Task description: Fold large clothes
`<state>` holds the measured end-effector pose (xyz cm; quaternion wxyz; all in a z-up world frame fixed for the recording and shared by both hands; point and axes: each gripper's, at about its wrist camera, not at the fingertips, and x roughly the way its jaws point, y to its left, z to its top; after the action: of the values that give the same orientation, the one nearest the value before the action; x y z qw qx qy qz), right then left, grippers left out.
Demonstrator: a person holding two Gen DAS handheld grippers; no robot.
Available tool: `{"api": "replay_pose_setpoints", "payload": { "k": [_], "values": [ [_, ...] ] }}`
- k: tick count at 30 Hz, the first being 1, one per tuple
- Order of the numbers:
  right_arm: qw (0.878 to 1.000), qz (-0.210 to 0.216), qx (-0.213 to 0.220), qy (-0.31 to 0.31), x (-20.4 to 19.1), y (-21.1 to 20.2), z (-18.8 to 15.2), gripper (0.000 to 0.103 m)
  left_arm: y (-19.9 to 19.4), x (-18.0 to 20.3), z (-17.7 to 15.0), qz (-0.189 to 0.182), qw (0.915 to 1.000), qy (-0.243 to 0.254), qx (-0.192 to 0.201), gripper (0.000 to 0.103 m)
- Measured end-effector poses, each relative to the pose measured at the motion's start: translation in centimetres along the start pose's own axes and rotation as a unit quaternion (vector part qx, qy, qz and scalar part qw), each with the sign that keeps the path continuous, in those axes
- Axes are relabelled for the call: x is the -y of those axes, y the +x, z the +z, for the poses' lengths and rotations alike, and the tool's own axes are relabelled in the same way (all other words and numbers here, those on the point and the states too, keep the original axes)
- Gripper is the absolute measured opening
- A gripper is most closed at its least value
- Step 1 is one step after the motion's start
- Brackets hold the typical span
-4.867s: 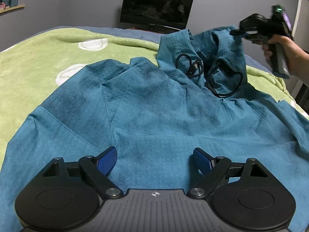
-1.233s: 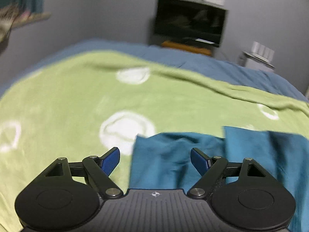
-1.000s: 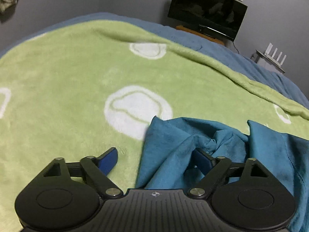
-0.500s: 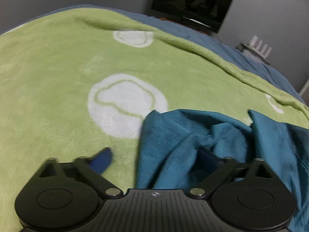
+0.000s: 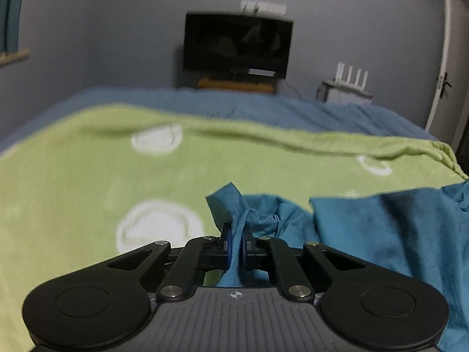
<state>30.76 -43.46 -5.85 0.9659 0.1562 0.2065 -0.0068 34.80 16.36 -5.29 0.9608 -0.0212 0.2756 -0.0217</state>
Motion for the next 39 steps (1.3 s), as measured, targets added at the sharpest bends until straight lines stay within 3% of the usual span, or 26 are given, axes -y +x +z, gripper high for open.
{"api": "replay_pose_setpoints", "payload": {
  "k": [6,9,10,12,13,16,17,18,20,23,26,30,32,34,36,39],
  "values": [
    [0.995,-0.032,0.092,-0.017,-0.8,-2.8,2.1,0.0,-0.4,3.2,4.6,-0.015,0.9975,0.019,0.066,0.005],
    [0.989,-0.072,0.124,-0.023,-0.5,-3.4,2.7,0.0,0.7,4.9,5.9,0.001,0.9967,0.02,0.079,0.01],
    [0.989,-0.089,0.113,-0.019,-0.1,-3.0,2.6,0.001,1.6,5.4,5.9,0.012,0.9976,0.02,0.065,0.022],
    [0.992,-0.108,0.066,0.018,1.3,-1.6,2.2,0.024,3.8,5.8,5.8,0.049,0.9982,0.023,0.028,0.045],
    [0.992,-0.114,0.052,0.033,1.9,-1.2,2.0,0.026,4.2,5.9,5.5,0.072,0.997,0.022,0.019,0.055],
    [0.99,-0.124,0.051,0.034,2.3,-1.1,1.9,0.03,3.4,5.3,4.5,0.073,0.9969,-0.012,0.028,0.065],
    [0.99,-0.124,0.056,0.031,2.1,-1.3,1.9,0.038,2.9,5.2,4.2,0.064,0.9972,-0.022,0.031,0.067],
    [0.99,-0.117,0.066,0.03,1.8,-1.6,1.9,0.044,2.3,5.3,3.8,0.052,0.9977,-0.026,0.036,0.068],
    [0.994,-0.078,0.069,0.027,0.8,-2.1,1.8,0.047,0.9,5.6,3.0,0.029,0.9984,-0.028,0.039,0.072],
    [0.999,0.021,0.035,0.003,-1.9,-1.6,1.3,0.047,-0.4,7.2,1.8,-0.026,0.9985,-0.032,0.035,0.073],
    [0.995,0.078,0.009,-0.057,-4.9,-1.7,-0.2,0.047,-1.2,10.2,-0.1,-0.074,0.9966,-0.034,0.011,0.074],
    [0.988,0.092,-0.062,-0.109,-7.5,-0.6,-2.9,0.047,-0.8,15.9,-3.3,-0.101,0.9941,0.026,-0.028,0.071],
    [0.983,0.073,-0.084,-0.142,-8.2,-0.5,-4.4,0.047,0.1,18.4,-5.3,-0.102,0.9914,0.059,-0.057,0.071],
    [0.98,0.058,-0.101,-0.162,-8.5,-0.5,-5.4,0.047,1.0,20.1,-7.4,-0.081,0.989,0.091,-0.084,0.072],
    [0.981,0.055,-0.107,-0.151,-8.4,-0.9,-5.7,0.047,0.4,20.3,-8.8,-0.073,0.9903,0.093,-0.072,0.072],
    [0.986,0.06,-0.096,-0.121,-8.6,-2.9,-5.4,0.047,-1.8,19.6,-8.4,-0.071,0.9933,0.055,-0.073,0.072]
  ]
}}
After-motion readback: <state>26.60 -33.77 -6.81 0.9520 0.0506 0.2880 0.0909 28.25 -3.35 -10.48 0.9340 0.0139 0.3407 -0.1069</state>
